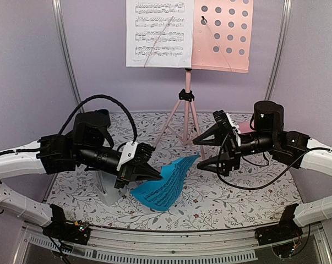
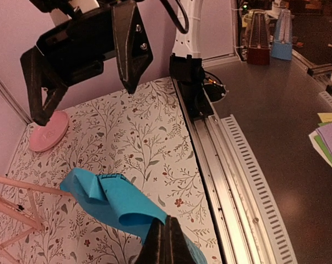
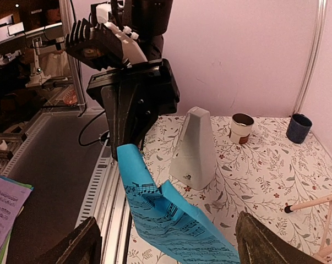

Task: Set up the instrument practice props

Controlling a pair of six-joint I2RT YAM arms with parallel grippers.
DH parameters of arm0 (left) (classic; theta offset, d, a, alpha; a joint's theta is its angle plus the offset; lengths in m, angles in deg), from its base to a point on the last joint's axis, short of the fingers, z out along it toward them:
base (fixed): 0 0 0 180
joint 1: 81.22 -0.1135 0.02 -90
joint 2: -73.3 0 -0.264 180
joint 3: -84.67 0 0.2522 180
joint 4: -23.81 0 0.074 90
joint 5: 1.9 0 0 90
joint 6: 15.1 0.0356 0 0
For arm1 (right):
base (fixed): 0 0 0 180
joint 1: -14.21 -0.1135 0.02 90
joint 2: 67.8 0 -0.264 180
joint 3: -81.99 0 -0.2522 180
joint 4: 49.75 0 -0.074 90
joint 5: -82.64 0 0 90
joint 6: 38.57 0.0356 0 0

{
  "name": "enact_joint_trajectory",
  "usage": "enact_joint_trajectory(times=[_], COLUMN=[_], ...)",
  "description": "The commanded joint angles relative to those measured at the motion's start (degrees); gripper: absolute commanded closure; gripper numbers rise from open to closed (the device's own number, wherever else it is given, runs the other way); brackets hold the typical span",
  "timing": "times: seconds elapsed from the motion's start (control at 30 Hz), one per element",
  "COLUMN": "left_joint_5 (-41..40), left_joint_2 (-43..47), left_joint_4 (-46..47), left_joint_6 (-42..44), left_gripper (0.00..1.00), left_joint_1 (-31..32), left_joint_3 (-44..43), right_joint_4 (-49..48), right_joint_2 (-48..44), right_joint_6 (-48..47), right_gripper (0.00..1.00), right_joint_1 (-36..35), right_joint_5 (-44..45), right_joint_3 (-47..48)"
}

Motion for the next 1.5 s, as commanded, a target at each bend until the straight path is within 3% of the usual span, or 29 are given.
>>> enact_joint_trajectory(times=[0.0,0.23,0.57,0.77,1.03,1.17,1.4,1.47], left_joint_5=[4.4,4.2,1.4,-3.8,-8.8,-10.8,-17.2,-20.1], left_joint_2=[-2.8,-3.0,-3.7,-1.8,1.8,3.1,5.2,5.1], left_joint_4=[-11.3,-14.1,-15.8,-15.1,-10.5,-9.2,-7.2,-6.3], left_joint_6=[4.4,8.9,12.2,14.2,16.1,17.5,18.9,17.8], left_gripper=[1.00,1.00,1.00,1.00,1.00,1.00,1.00,0.94], left_joint_1=[-0.4,0.7,1.4,1.8,2.0,2.3,2.5,2.6], left_joint_3=[-4.1,-6.6,-8.6,-7.5,-4.9,-3.8,1.1,2.1], right_joint_4=[10.1,12.3,13.2,16.1,16.1,15.3,12.7,11.8], right_joint_2=[-0.2,3.8,5.7,5.7,5.8,5.9,2.7,1.7], right_joint_6=[-10.2,-13.4,-12.9,-12.5,-10.1,-8.5,-5.9,-5.8], right_gripper=[0.15,0.20,0.23,0.58,0.77,1.00,1.00,1.00], right_joint_1=[-4.2,-9.6,-12.1,-12.4,-12.4,-12.4,-12.4,-12.3], right_joint_5=[9.2,12.3,11.7,18.8,22.0,25.6,38.5,40.1], right_joint_3=[4.7,5.7,5.6,5.5,4.7,5.6,4.6,4.0])
